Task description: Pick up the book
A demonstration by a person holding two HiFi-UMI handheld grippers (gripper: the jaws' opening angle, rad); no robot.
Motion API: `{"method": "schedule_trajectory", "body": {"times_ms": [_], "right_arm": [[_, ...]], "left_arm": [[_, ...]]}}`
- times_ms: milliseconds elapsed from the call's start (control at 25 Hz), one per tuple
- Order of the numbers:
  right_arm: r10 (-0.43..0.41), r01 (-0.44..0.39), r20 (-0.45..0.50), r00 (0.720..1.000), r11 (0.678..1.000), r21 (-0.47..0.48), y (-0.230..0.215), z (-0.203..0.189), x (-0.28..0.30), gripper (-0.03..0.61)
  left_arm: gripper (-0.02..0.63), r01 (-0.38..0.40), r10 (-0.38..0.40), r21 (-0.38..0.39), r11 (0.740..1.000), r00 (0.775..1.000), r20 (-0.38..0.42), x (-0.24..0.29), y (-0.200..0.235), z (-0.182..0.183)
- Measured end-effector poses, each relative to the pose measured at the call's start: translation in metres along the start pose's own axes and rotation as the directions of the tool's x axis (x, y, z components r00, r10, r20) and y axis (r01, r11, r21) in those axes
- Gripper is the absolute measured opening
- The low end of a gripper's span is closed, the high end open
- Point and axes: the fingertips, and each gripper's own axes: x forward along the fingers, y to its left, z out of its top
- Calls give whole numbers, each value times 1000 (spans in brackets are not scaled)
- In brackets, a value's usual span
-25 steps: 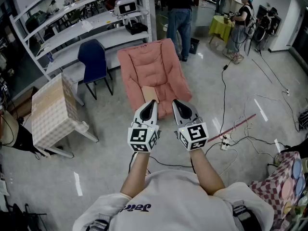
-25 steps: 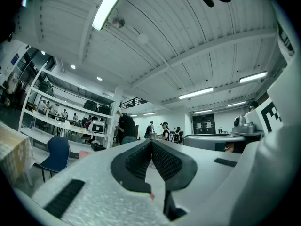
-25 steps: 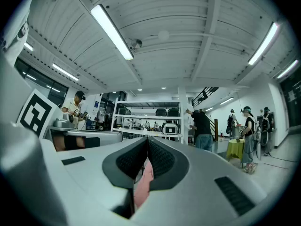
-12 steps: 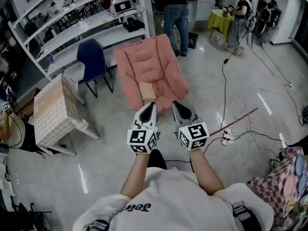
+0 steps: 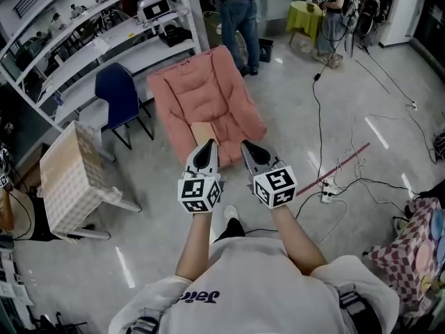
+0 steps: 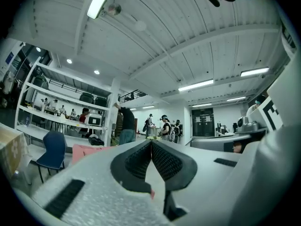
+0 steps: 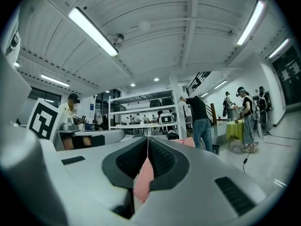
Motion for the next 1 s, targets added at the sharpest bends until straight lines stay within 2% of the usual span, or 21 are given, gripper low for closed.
{"method": "schedule_trajectory", "body": {"times_ms": [240, 360, 520, 720, 840, 1000], "right_arm": [[-18, 18, -19, 1000, 1000, -3, -32, -2, 69, 14], [10, -10, -37, 999, 1000, -16, -30, -4, 111, 14], [64, -66, -110, 992, 998, -23, -23, -18, 159, 14], [80, -83, -142, 987, 996, -13, -33, -20, 209, 15], [106, -105, -165, 981, 994, 13, -30, -40, 217, 15], [123, -111, -245, 962, 992, 60, -45, -75, 235, 15]], "left_arm": [[15, -16, 16, -26, 1000, 1000, -17, 54, 57, -11], [15, -25, 24, -42, 999, 999, -25, 77, 88, -16], [15, -47, 44, -70, 996, 998, -39, 103, 130, -21], [15, -51, 48, -74, 996, 998, -43, 135, 170, -19], [15, -66, 60, -85, 994, 995, -76, 132, 187, -42], [15, -84, 70, -96, 992, 988, -139, 142, 204, -72]]}}
